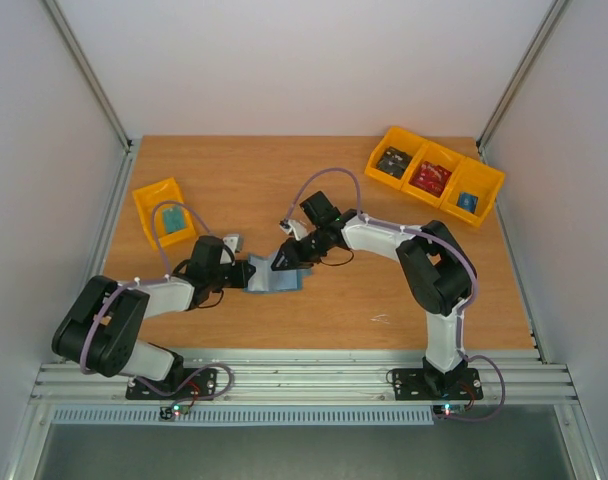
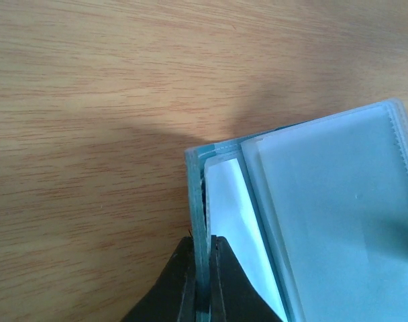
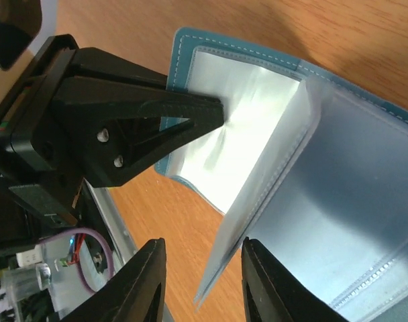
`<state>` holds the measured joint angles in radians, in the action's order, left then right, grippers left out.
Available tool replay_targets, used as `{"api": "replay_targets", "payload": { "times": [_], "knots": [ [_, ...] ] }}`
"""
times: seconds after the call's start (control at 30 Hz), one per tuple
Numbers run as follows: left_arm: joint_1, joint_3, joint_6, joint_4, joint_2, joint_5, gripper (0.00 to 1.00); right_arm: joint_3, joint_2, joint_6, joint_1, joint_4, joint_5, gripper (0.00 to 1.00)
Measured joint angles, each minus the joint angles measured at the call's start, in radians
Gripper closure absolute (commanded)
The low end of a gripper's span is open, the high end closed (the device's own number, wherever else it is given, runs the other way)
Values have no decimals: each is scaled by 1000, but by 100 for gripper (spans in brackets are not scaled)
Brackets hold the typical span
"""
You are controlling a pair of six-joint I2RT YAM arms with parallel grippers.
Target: Take the credit cards out of the card holder
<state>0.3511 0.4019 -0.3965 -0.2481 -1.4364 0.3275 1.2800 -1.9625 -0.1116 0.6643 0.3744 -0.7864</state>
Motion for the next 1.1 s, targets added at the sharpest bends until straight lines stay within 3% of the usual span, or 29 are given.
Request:
{"api": "replay_targets", "payload": {
  "times": [0.33, 0.6, 0.97, 1.1],
  "knots": [
    [0, -12, -1, -3, 18, -8, 100, -38, 0, 26, -10, 0, 32, 99],
    [0, -12, -1, -3, 19, -11, 100, -20, -18, 27, 0, 34, 114, 97],
    [0, -18, 0, -5, 26, -20, 100, 74, -62, 1, 71, 108, 260, 82],
    [0, -18, 0, -6, 26, -20, 99, 103, -88, -3, 76, 109, 271, 93]
  ]
}}
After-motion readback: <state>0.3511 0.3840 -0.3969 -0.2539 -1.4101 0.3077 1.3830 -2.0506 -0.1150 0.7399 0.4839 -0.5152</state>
